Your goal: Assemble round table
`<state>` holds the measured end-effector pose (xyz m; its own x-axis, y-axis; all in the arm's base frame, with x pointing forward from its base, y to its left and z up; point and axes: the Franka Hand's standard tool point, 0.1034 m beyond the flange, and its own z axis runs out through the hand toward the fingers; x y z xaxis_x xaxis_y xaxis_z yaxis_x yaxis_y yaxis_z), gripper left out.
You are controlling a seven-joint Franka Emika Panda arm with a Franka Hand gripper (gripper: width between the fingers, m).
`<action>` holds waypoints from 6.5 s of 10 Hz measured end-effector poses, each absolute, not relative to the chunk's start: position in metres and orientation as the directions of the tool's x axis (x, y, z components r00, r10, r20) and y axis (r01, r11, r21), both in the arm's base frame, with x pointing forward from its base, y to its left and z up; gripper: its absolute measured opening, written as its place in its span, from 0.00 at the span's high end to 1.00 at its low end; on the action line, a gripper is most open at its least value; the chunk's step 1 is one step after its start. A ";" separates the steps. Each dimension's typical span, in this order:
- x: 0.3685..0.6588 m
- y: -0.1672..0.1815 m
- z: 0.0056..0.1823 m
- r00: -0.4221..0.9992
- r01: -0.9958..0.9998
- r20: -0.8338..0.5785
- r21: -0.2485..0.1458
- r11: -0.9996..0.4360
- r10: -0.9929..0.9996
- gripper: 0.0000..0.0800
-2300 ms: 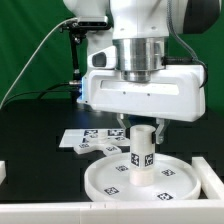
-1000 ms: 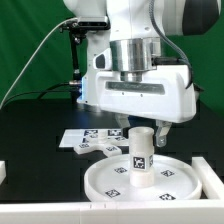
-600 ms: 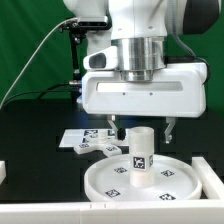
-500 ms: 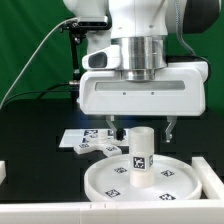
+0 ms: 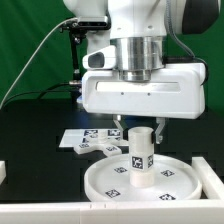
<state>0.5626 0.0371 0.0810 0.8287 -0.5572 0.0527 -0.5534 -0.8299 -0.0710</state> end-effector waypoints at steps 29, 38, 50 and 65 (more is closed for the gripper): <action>0.568 0.034 0.077 0.674 -0.734 0.044 -0.070 -0.675 -0.737 0.50; 0.561 0.034 0.076 -0.390 -0.914 -0.113 -0.069 0.399 -0.914 0.50; 0.565 0.030 0.079 0.849 -0.524 0.006 -0.113 -0.844 -0.528 0.19; 0.564 0.035 0.078 -0.172 -0.983 -0.090 -0.047 0.177 -0.981 0.50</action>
Offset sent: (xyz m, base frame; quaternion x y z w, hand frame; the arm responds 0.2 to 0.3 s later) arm 0.0013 -0.0028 -0.0019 -0.0214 0.0038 0.4412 0.8971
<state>0.5643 0.0348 0.0778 -0.1721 -0.9809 -0.0902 -0.9831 0.1768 -0.0473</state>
